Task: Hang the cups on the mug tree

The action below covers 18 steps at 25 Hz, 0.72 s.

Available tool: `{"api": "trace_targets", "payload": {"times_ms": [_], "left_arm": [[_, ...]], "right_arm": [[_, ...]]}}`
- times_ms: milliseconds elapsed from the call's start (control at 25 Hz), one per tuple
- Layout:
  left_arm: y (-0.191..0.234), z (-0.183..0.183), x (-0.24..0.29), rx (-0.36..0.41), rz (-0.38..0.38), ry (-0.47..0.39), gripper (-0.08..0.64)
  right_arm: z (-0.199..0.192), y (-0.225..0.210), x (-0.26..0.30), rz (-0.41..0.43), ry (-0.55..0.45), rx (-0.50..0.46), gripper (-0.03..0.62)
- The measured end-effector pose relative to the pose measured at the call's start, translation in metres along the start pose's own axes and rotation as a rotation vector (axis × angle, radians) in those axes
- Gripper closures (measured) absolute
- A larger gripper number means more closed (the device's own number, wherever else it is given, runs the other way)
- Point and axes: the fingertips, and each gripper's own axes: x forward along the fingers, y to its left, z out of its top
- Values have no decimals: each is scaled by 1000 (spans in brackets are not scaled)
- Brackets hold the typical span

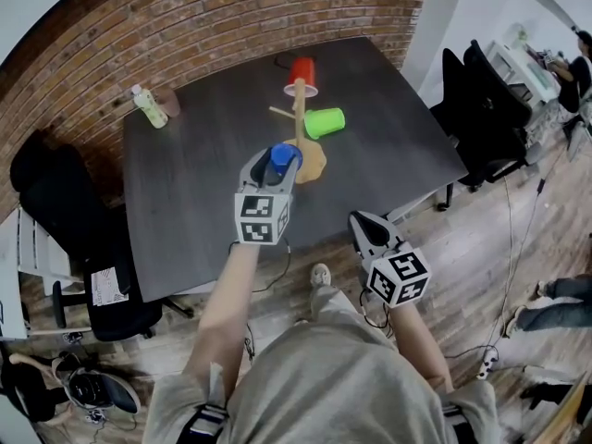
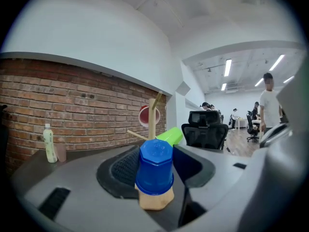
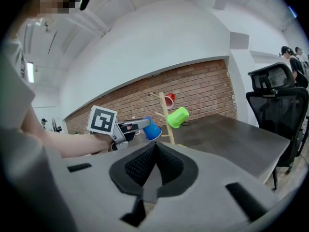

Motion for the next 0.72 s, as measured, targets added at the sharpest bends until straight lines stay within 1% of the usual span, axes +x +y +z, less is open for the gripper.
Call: {"api": "trace_targets", "payload": {"times_ms": [360, 720], "left_arm": [[-11, -11, 22, 9, -33, 33, 348], [-16, -28, 40, 5, -37, 75, 348]], "right_arm": [[-8, -11, 1, -6, 30, 12, 594], [-14, -22, 3, -11, 49, 23, 595]]}}
